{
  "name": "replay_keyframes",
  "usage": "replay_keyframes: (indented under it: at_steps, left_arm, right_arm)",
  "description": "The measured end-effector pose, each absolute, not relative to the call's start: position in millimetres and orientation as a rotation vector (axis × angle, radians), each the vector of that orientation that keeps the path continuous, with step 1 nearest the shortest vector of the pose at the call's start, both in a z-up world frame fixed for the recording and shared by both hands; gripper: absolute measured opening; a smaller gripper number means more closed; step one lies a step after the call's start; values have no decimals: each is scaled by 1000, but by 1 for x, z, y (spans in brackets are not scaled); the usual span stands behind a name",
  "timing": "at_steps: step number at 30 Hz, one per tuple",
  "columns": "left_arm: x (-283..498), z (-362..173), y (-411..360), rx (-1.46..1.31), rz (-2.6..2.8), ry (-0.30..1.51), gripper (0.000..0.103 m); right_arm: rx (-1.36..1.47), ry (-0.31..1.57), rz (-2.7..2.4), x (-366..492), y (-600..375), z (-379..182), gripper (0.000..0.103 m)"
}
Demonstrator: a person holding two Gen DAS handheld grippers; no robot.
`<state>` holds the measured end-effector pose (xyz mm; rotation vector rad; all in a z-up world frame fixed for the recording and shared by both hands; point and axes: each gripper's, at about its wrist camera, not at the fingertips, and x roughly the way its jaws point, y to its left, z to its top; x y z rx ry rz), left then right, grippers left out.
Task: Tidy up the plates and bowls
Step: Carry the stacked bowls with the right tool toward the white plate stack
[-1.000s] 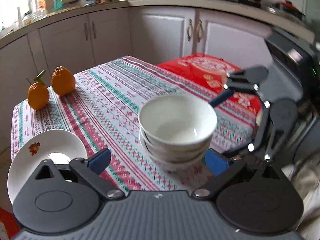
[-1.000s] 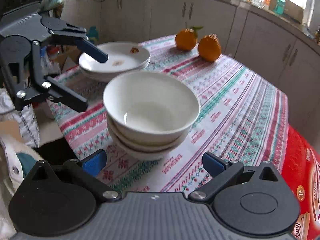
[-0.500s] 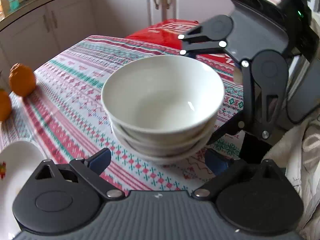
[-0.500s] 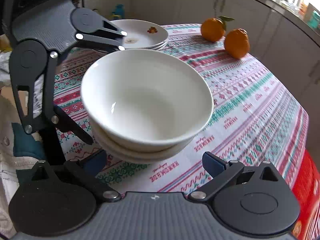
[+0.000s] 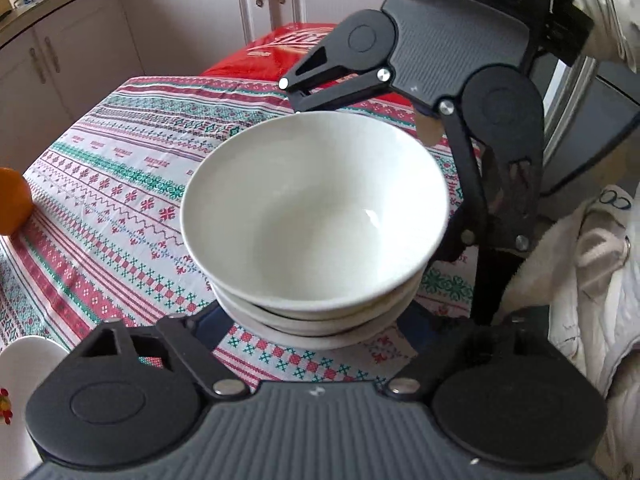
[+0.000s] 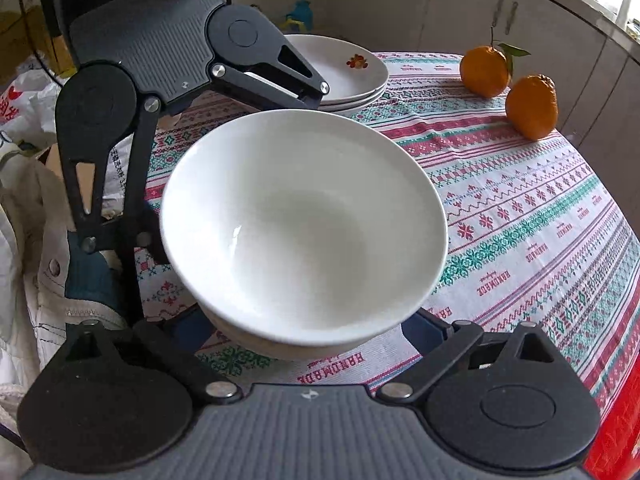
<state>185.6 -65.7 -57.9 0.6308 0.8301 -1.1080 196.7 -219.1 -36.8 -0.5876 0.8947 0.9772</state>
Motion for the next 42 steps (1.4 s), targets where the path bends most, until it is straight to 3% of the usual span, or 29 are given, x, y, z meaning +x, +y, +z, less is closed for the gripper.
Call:
replay_keyframes:
  at_steps: [10, 27, 42]
  left_arm:
    - [194, -59, -66, 627, -1162, 856, 85]
    - [193, -52, -55, 580, -1185, 846, 84]
    - [190, -4, 23, 541, -1005, 734, 84]
  right_arm:
    - [-594, 927, 1027, 201, -216, -38, 90]
    - [-604, 946, 998, 196, -205, -24, 89]
    - [-759, 794, 1062, 218, -129, 22, 89]
